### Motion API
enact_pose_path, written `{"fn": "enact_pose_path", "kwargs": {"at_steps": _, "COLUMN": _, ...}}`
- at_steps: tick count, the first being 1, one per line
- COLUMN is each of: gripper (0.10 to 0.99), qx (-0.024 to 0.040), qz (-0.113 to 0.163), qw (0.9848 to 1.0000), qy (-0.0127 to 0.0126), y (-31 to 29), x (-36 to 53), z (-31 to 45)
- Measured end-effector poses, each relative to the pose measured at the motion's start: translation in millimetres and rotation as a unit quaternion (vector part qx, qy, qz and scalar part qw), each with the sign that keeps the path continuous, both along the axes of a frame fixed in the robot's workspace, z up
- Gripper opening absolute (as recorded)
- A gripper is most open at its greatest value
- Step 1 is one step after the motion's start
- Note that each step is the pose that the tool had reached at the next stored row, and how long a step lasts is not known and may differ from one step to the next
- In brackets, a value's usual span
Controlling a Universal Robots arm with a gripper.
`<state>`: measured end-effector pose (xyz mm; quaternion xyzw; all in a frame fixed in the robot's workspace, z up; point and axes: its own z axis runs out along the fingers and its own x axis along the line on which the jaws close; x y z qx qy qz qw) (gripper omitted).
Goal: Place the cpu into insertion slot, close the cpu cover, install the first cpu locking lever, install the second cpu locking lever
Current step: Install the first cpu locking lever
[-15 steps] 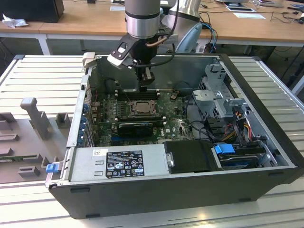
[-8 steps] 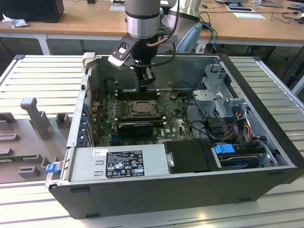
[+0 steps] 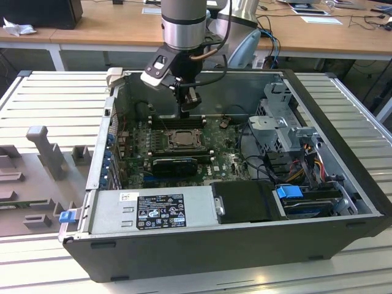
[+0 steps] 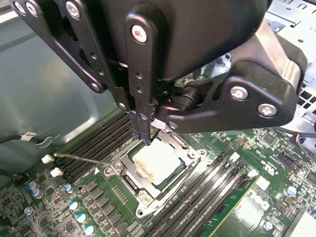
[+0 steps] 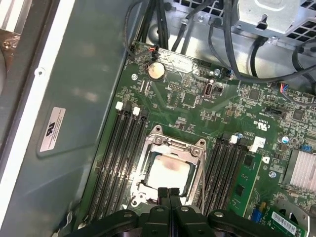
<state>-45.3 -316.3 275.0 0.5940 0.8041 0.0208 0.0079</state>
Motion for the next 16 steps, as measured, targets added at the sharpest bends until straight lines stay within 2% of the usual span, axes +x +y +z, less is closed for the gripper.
{"fn": "enact_pose_path", "kwargs": {"at_steps": 16, "gripper": 0.106, "qx": 0.0, "qz": 0.031, "qw": 0.9995, "qy": 0.0, "y": 0.0, "x": 0.0, "z": 0.0}}
